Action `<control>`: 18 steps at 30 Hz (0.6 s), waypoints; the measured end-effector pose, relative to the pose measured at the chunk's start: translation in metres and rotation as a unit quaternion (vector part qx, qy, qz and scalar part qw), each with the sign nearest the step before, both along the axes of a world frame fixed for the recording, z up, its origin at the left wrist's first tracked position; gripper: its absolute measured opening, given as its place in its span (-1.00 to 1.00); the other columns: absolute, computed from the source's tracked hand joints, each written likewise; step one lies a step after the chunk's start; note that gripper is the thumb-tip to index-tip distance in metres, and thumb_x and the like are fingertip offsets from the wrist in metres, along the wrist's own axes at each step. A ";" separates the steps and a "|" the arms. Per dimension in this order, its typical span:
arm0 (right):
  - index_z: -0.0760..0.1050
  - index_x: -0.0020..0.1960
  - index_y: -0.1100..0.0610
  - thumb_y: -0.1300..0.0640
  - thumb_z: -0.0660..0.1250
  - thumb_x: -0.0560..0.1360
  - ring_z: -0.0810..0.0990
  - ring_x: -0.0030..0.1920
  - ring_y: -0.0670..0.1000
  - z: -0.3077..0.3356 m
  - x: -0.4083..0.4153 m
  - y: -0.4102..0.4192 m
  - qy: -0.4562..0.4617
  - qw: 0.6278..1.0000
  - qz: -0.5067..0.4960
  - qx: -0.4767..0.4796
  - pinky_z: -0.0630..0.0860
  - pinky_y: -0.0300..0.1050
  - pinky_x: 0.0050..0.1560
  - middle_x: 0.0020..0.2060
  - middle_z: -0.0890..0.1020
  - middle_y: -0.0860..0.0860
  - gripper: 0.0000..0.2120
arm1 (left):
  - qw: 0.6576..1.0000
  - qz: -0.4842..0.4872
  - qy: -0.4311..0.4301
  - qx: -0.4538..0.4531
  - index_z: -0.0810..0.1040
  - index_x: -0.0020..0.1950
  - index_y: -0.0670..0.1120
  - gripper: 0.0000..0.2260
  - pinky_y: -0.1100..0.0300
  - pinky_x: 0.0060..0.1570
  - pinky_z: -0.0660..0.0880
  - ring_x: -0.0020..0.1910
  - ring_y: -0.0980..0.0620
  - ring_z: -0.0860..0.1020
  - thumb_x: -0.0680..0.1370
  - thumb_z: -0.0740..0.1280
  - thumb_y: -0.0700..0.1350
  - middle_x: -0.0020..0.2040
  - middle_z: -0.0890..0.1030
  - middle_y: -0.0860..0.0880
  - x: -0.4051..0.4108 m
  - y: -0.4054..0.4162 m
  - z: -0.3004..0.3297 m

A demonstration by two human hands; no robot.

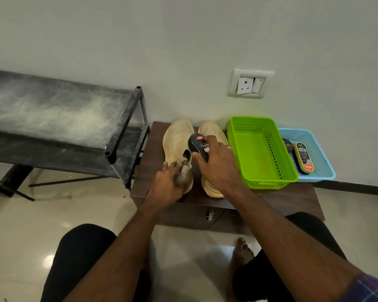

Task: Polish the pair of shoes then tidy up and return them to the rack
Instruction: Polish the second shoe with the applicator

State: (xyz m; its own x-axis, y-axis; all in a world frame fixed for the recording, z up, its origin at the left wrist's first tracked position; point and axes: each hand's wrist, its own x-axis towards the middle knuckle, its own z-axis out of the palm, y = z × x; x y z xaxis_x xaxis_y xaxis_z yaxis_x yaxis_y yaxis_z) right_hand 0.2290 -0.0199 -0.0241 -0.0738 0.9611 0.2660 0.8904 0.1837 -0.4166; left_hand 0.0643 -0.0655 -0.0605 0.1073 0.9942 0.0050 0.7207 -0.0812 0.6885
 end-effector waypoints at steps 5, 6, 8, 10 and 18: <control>0.32 0.36 0.06 -0.22 0.43 0.44 0.57 0.10 0.18 -0.003 0.011 0.000 0.004 0.999 0.001 -0.046 0.44 0.03 0.13 0.13 0.61 0.13 -0.37 | 0.999 -0.013 0.032 -0.013 0.48 0.43 -0.15 -0.48 0.10 0.46 0.22 0.48 -0.23 0.34 0.47 0.48 -0.19 0.45 0.46 -0.17 0.005 -0.003 0.005; 0.32 0.36 0.04 -0.23 0.46 0.41 0.56 0.10 0.18 -0.002 0.013 0.001 0.010 0.999 0.002 -0.047 0.44 0.02 0.13 0.12 0.61 0.11 -0.34 | 0.999 -0.008 0.033 -0.016 0.48 0.43 -0.13 -0.46 0.13 0.44 0.25 0.48 -0.19 0.34 0.47 0.49 -0.17 0.46 0.45 -0.14 0.004 -0.003 0.004; 0.32 0.32 0.04 -0.20 0.50 0.36 0.57 0.08 0.18 -0.001 0.018 0.003 0.025 0.999 0.005 -0.027 0.41 0.03 0.12 0.09 0.61 0.09 -0.33 | 1.000 0.008 0.019 -0.014 0.52 0.40 -0.10 -0.49 0.29 0.28 0.34 0.40 -0.08 0.46 0.46 0.51 -0.13 0.42 0.50 -0.09 0.003 -0.004 0.006; 0.34 0.30 0.07 -0.14 0.53 0.33 0.56 0.07 0.19 0.002 0.024 0.005 0.025 0.999 0.008 -0.019 0.39 0.03 0.12 0.07 0.61 0.10 -0.34 | 1.000 0.023 0.015 0.002 0.57 0.34 -0.08 -0.55 0.37 0.09 0.39 0.21 0.00 0.59 0.46 0.50 -0.10 0.28 0.62 -0.05 0.004 -0.003 0.010; 0.37 0.22 0.12 -0.09 0.48 0.34 0.53 0.01 0.17 0.008 0.034 -0.003 0.048 0.998 0.013 0.023 0.41 0.02 0.10 0.02 0.57 0.10 -0.43 | 0.992 0.090 0.052 0.075 0.66 0.10 0.02 -0.70 0.10 -0.11 0.65 -0.15 0.13 0.66 0.50 0.33 0.15 -0.05 0.71 0.06 0.008 0.004 0.028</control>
